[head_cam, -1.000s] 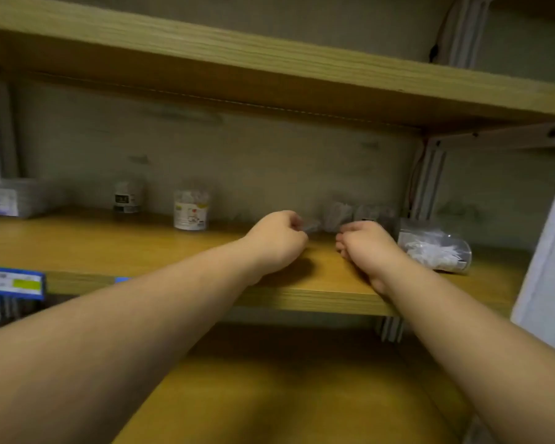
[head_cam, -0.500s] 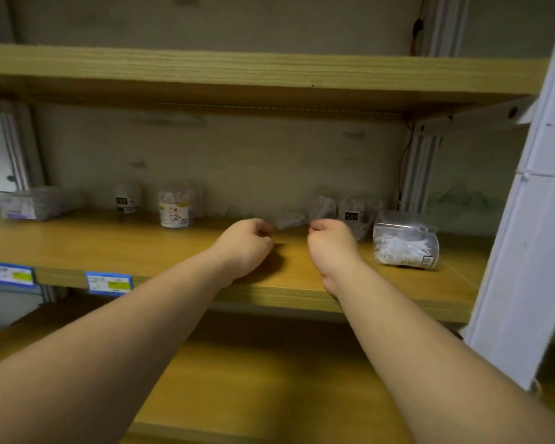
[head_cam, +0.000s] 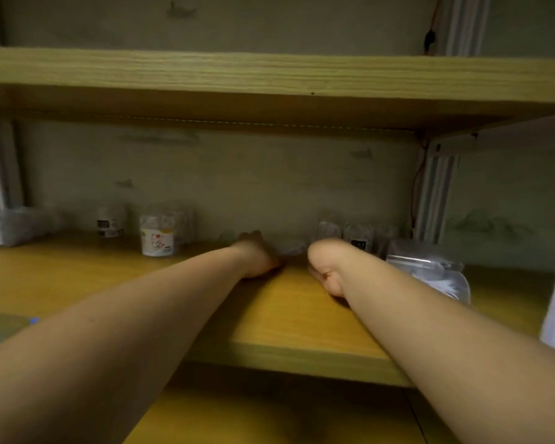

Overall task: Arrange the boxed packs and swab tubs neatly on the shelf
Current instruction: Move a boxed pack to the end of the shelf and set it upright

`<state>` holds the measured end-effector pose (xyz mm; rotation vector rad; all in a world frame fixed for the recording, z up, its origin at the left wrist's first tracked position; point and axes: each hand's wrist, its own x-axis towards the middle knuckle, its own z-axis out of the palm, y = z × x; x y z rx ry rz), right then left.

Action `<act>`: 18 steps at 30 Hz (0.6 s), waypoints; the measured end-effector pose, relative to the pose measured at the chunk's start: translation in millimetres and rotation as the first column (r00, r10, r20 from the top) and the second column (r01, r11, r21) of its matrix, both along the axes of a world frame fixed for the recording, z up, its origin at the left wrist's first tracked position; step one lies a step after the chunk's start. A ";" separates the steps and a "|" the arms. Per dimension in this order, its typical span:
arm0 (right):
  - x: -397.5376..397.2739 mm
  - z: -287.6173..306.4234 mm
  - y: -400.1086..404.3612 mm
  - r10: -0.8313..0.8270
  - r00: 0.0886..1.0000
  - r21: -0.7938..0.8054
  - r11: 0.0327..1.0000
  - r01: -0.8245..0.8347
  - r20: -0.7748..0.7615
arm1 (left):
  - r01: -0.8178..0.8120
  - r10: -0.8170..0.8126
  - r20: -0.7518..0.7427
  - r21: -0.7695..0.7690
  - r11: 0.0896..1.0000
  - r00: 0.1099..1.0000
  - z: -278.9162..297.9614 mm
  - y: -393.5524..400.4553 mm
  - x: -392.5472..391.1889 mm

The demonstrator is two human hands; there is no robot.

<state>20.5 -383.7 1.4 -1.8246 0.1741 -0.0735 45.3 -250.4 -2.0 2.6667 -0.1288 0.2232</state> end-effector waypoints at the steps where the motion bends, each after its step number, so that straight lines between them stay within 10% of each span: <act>1: 6.5 1.6 3.1 0.005 1.000 -0.031 1.000 -0.004 0.007 | 0.032 -0.031 0.003 -0.036 0.999 0.999 0.6 -1.8 9.7; 7: 35.9 -10.5 5.8 -0.049 0.996 -0.257 0.964 0.068 0.081 | 0.128 -0.127 0.019 -0.243 0.962 0.992 -5.9 8.0 56.5; 18: 63.7 -31.4 -0.4 -0.095 0.972 -0.052 0.993 0.108 0.214 | 0.119 -0.080 0.092 -0.573 0.811 0.993 -13.3 19.9 69.5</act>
